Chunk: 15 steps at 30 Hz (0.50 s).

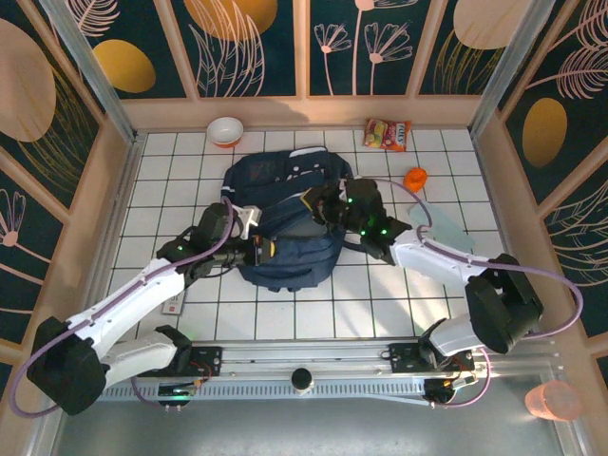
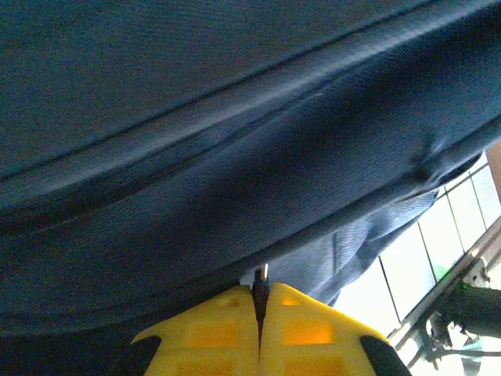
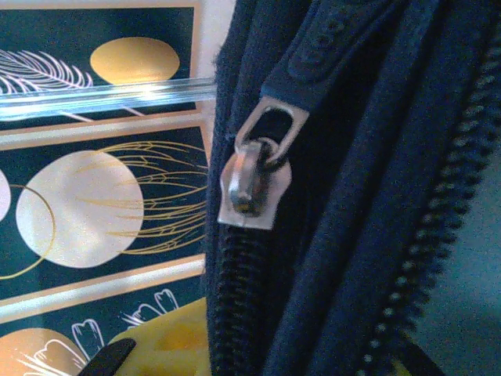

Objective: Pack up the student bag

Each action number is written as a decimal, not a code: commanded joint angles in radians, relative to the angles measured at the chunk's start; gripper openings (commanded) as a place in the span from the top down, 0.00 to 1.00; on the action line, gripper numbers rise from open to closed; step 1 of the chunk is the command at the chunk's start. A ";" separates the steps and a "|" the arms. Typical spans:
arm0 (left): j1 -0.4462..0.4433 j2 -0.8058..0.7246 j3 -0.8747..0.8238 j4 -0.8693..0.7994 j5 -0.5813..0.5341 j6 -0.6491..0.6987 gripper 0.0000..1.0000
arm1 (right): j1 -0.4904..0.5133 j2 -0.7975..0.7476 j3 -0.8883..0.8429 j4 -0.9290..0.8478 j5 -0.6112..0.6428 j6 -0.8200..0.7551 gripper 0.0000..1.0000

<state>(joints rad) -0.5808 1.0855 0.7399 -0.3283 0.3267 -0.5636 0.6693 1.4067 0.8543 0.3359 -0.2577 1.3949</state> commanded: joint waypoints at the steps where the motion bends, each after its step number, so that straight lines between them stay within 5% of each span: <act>1: 0.042 -0.044 0.005 -0.077 -0.131 0.024 1.00 | -0.069 -0.110 0.098 0.021 -0.109 -0.098 1.00; 5: 0.064 -0.061 -0.012 -0.071 -0.144 0.055 1.00 | -0.116 -0.135 0.117 -0.033 -0.210 -0.124 1.00; 9: 0.064 -0.044 0.016 0.014 0.038 0.095 1.00 | -0.134 -0.131 0.115 -0.053 -0.201 -0.114 1.00; 15: 0.065 -0.057 0.018 0.155 0.118 0.074 1.00 | -0.063 -0.109 0.020 0.057 -0.090 -0.012 0.59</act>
<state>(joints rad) -0.5224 1.0393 0.7387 -0.3054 0.3725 -0.5011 0.5621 1.3281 0.8890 0.2481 -0.3798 1.3567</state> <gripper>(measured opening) 0.044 0.382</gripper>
